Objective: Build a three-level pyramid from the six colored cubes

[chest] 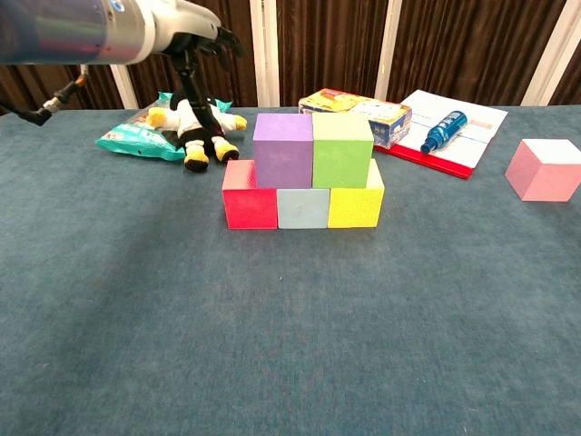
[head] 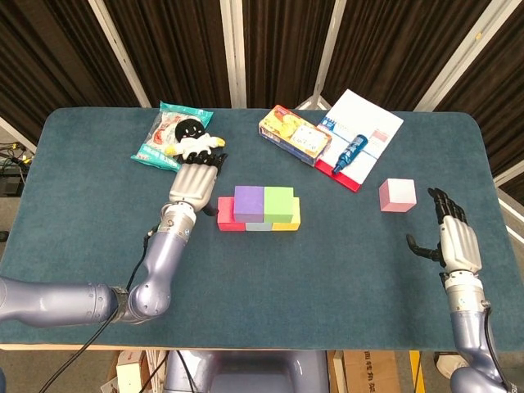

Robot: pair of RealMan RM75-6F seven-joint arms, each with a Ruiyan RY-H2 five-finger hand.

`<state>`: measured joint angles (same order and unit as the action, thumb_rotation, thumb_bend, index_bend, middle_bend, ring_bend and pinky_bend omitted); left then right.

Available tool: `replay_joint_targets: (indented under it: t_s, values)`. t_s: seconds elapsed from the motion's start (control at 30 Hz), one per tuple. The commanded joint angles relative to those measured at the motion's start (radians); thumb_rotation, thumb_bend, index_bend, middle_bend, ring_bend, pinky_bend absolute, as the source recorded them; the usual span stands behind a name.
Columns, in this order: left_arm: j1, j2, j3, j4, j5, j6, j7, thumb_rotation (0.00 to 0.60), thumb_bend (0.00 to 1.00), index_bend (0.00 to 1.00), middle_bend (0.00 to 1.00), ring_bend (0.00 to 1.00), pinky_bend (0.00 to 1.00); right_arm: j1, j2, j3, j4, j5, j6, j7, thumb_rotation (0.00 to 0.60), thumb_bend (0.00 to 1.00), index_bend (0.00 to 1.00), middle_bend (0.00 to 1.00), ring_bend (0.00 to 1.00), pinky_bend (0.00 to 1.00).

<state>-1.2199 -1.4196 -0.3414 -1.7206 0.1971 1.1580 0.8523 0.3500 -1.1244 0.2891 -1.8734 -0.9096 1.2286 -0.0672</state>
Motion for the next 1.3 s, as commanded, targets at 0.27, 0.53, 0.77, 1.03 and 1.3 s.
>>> replay_joint_targets:
  t_s: [0.27,0.53,0.77,1.03,1.3]
  values:
    - [0.214,0.153,0.069,-0.217,0.281,0.155,-0.216,0.6,0.17,0.0,0.08,0.01,0.01,0.002,-0.005,-0.019,-0.013,-0.023,0.005,-0.03,0.6,0.36,0.0,0.0,0.0,0.0]
    - [0.445,0.289,0.187,-0.349,0.538,0.276,-0.408,0.6,0.14,0.0,0.08,0.01,0.01,0.008,-0.021,-0.041,-0.02,-0.054,0.022,-0.079,0.6,0.36,0.0,0.0,0.0,0.0]
    - [0.585,0.354,0.275,-0.364,0.696,0.338,-0.501,0.6,0.13,0.0,0.06,0.0,0.01,0.022,-0.038,-0.049,-0.011,-0.059,0.029,-0.13,0.6,0.32,0.0,0.0,0.0,0.0]
    - [0.679,0.383,0.297,-0.336,0.82,0.373,-0.576,0.6,0.13,0.0,0.06,0.0,0.01,0.126,-0.057,0.005,0.06,0.012,-0.046,-0.235,0.6,0.31,0.0,0.0,0.0,0.0]
    - [0.711,0.39,0.27,-0.314,0.846,0.347,-0.6,0.6,0.13,0.0,0.06,0.0,0.01,0.26,-0.093,0.005,0.243,0.194,-0.238,-0.353,0.6,0.31,0.0,0.0,0.0,0.0]
